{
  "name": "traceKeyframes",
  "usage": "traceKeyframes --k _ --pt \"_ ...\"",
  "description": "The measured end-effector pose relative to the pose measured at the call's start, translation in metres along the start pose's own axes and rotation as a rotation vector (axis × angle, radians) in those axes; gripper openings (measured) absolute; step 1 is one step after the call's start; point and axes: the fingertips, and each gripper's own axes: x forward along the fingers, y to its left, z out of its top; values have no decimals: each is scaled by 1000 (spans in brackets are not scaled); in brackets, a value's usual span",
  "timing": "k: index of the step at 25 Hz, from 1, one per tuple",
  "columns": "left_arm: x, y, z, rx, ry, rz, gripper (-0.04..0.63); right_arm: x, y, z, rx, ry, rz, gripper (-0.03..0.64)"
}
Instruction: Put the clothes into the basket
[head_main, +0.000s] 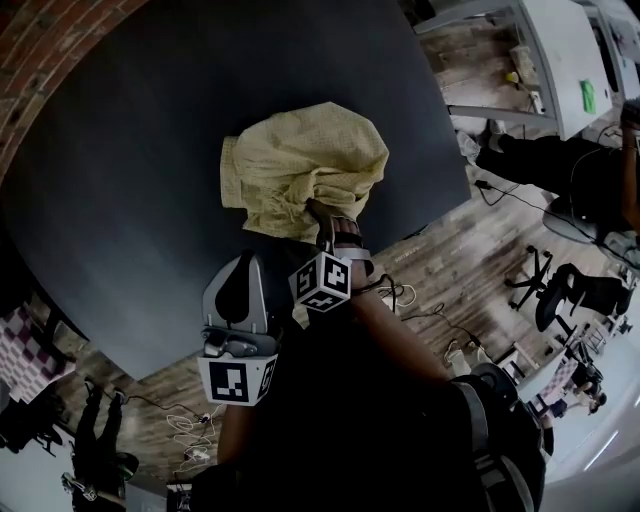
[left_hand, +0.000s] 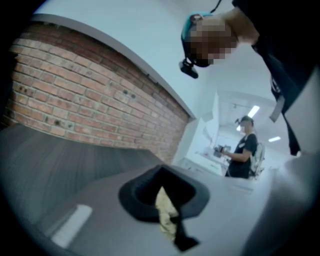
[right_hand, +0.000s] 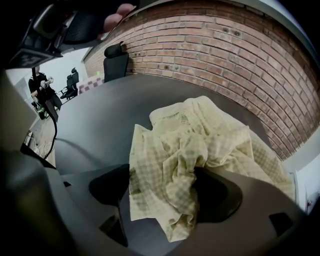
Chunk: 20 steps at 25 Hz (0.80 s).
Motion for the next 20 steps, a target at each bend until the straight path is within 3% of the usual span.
traceKeyframes --k 11,15,20 --pt "8 11 -2 -24 9 12 5 14 -16 -2 34 27 -20 359" --pt "5 10 1 -30 6 7 5 12 -25 -2 41 49 -59 249" --pt "-1 8 3 -20 -2 -9 5 16 -32 -2 26 83 -74 200"
